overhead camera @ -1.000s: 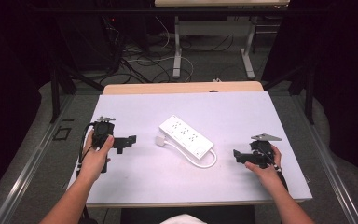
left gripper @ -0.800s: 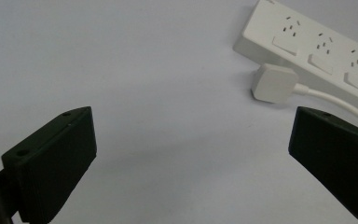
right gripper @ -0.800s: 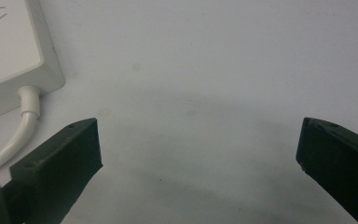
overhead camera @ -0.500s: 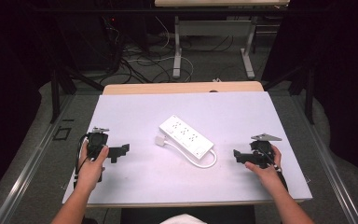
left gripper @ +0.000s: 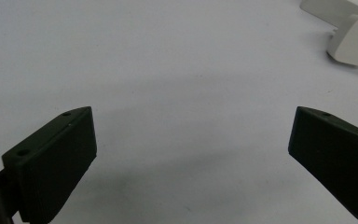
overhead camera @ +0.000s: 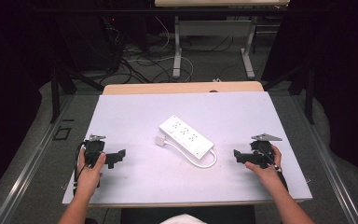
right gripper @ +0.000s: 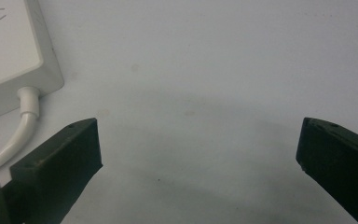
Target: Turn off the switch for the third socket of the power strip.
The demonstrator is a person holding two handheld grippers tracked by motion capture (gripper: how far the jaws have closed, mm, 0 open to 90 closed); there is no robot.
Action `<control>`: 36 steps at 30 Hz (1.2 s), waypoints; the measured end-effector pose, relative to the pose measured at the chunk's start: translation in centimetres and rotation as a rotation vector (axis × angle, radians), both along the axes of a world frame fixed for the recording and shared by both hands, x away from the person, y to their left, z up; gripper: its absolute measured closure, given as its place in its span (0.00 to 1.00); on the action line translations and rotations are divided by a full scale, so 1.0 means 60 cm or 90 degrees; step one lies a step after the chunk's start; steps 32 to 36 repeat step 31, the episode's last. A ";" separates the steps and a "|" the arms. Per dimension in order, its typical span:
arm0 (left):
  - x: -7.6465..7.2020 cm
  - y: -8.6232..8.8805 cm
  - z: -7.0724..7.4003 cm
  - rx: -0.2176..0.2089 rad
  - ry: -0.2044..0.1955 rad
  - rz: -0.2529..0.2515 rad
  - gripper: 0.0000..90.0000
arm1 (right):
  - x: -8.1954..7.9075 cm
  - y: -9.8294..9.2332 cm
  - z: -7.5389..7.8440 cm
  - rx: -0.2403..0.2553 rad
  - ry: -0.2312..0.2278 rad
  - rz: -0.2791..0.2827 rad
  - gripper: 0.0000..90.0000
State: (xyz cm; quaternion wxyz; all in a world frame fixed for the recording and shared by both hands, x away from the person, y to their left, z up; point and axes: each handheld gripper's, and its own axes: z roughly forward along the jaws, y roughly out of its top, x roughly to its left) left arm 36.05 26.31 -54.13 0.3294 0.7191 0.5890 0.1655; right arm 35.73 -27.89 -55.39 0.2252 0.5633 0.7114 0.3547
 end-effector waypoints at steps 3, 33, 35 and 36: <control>-0.001 0.004 -0.006 -0.001 0.000 0.003 0.01 | 0.000 0.000 0.000 0.001 -0.001 0.000 0.00; -0.004 0.019 -0.032 -0.015 -0.005 0.017 0.02 | 0.002 0.000 -0.001 -0.003 -0.002 0.008 0.00; -0.004 0.019 -0.032 -0.015 -0.005 0.017 0.02 | 0.002 0.000 -0.001 -0.003 -0.002 0.008 0.00; -0.004 0.019 -0.032 -0.015 -0.005 0.017 0.02 | 0.002 0.000 -0.001 -0.003 -0.002 0.008 0.00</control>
